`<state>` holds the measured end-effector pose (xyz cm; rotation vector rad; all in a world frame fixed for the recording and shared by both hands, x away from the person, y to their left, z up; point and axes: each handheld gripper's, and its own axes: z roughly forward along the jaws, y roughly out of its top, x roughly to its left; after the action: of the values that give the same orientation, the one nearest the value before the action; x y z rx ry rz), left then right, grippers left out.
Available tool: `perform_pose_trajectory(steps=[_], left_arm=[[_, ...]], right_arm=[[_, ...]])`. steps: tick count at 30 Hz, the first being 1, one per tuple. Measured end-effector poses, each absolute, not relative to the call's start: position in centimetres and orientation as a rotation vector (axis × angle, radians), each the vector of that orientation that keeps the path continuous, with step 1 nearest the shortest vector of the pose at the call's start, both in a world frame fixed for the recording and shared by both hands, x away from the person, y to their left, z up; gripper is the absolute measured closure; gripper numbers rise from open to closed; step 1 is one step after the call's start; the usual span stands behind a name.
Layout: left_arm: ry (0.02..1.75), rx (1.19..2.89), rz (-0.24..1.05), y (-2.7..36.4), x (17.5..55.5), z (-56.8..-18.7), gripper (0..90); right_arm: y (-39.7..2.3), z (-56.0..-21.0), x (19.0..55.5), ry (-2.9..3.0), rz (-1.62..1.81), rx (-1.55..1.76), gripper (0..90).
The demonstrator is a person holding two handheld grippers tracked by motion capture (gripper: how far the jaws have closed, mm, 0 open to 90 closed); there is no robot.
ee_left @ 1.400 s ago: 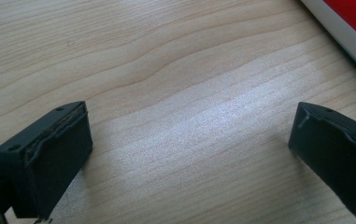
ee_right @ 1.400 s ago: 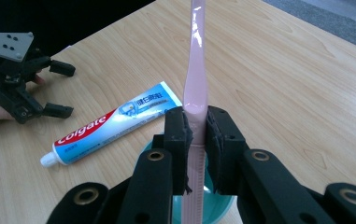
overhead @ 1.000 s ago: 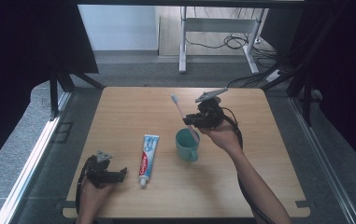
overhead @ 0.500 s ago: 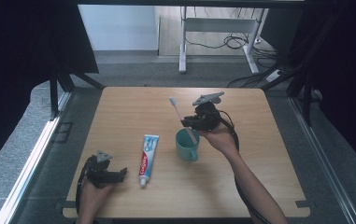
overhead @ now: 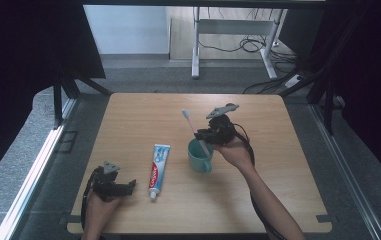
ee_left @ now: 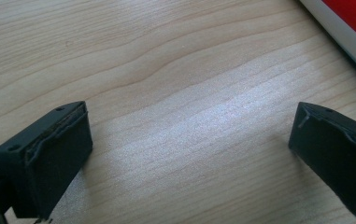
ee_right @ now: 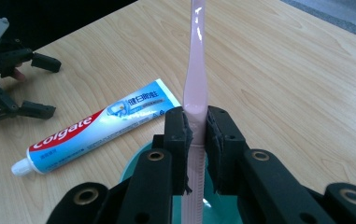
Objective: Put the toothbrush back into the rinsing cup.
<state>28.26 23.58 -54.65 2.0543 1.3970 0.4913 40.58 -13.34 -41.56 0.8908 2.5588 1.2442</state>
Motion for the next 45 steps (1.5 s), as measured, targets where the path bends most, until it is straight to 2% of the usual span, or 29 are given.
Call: perform_pose_trajectory(steps=[45], left_arm=[[1.396, 2.056, 0.491, 23.6, 28.3, -54.6, 0.0]], right_arm=[[-13.8, -46.7, 40.2, 2.625, 1.223, 0.951, 77.6]])
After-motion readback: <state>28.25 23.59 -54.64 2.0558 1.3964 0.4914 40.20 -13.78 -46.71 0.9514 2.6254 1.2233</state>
